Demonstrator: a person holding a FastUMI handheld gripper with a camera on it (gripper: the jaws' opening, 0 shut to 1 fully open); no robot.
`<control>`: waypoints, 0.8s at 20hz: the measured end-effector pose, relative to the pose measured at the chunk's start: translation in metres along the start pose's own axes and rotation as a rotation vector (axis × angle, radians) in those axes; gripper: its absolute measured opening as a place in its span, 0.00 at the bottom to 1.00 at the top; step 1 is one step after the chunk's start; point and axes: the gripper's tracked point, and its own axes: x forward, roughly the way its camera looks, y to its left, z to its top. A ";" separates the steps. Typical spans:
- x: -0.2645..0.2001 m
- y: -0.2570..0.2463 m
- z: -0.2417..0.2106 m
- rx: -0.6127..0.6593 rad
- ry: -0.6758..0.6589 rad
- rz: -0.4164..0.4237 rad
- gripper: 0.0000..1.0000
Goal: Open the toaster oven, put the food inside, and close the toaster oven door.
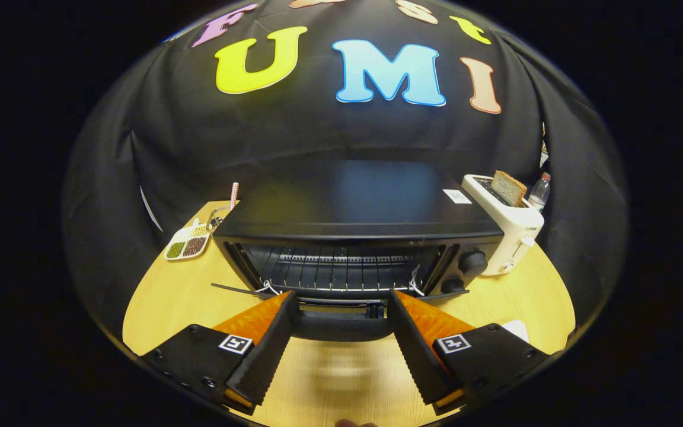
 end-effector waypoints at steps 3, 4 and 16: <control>-0.005 0.000 -0.019 -0.011 0.004 -0.019 0.97; -0.006 0.000 -0.023 -0.019 0.005 -0.022 0.97; 0.002 0.010 -0.131 -0.125 0.207 0.027 0.97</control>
